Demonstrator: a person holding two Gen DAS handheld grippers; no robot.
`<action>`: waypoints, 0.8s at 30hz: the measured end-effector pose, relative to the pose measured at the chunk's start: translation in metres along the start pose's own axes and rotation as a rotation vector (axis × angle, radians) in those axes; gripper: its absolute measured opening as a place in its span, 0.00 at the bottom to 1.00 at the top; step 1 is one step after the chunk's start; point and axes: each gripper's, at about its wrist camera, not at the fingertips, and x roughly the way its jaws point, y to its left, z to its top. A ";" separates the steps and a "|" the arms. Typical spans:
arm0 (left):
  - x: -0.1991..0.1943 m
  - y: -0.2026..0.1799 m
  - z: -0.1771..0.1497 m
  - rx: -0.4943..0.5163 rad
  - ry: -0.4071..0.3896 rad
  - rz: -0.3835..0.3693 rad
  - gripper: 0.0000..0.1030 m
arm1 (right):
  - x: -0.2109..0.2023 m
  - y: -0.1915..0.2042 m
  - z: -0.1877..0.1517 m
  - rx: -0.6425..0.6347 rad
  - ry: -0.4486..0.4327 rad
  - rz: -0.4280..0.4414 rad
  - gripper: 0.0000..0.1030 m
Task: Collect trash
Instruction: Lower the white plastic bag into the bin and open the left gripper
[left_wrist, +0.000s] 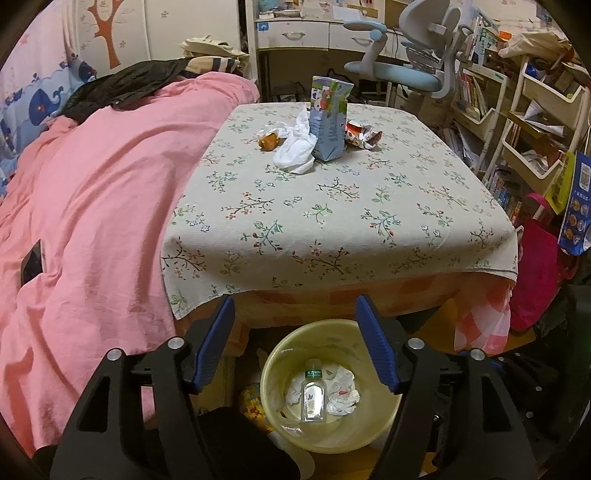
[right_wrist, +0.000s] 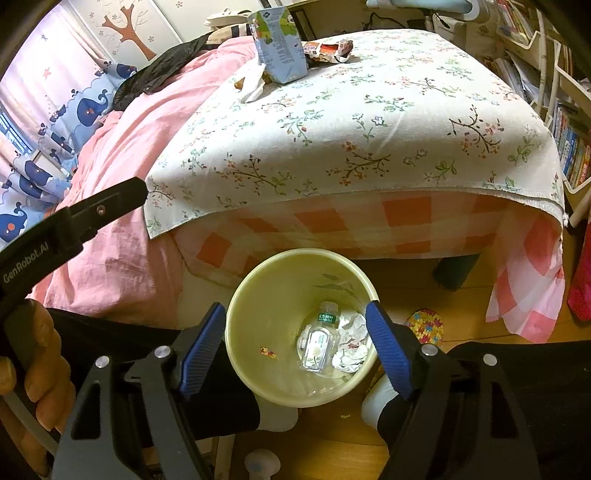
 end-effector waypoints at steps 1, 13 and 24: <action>0.000 0.000 0.000 -0.003 -0.002 0.003 0.66 | 0.000 0.000 0.000 0.001 -0.001 -0.001 0.73; -0.001 0.021 0.006 -0.114 -0.031 0.027 0.78 | -0.003 0.007 0.003 -0.035 -0.040 -0.017 0.76; 0.003 0.024 0.007 -0.136 -0.022 0.027 0.79 | 0.003 0.009 0.004 -0.047 -0.028 -0.012 0.77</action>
